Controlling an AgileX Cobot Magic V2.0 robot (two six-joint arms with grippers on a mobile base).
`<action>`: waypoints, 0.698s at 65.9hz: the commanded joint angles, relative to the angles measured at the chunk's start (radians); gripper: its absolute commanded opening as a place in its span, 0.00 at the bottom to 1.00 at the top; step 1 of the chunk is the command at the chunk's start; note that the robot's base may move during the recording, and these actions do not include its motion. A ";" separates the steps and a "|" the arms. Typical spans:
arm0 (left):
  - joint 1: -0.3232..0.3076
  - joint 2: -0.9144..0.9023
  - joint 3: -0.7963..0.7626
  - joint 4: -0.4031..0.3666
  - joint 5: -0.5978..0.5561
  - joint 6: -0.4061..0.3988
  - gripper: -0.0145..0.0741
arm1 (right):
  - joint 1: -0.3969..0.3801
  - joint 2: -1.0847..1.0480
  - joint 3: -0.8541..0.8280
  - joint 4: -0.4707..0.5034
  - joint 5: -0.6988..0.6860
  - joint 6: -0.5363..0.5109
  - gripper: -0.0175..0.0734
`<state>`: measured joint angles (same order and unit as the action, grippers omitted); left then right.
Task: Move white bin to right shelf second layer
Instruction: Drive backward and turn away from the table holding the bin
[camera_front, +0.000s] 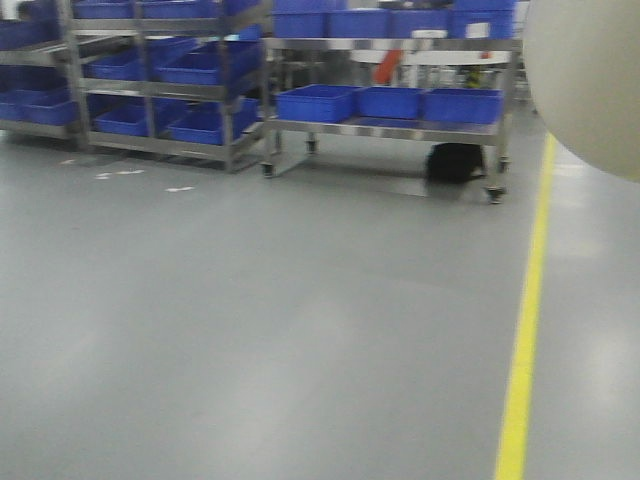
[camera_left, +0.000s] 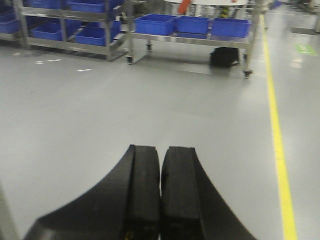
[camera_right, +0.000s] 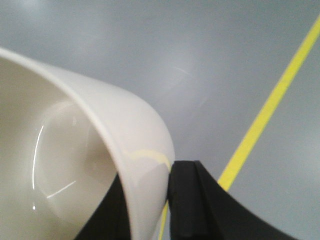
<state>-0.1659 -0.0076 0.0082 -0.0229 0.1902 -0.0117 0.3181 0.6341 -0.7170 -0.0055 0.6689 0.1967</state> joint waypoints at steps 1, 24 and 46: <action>-0.007 -0.015 0.027 -0.001 -0.090 -0.010 0.26 | -0.005 -0.001 -0.031 -0.004 -0.089 -0.005 0.25; -0.007 -0.015 0.027 -0.001 -0.090 -0.010 0.26 | -0.005 -0.001 -0.031 -0.003 -0.089 -0.005 0.25; -0.007 -0.015 0.027 -0.001 -0.090 -0.010 0.26 | -0.005 -0.001 -0.031 -0.003 -0.089 -0.005 0.25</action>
<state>-0.1659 -0.0076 0.0082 -0.0229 0.1902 -0.0117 0.3181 0.6341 -0.7170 -0.0055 0.6703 0.1967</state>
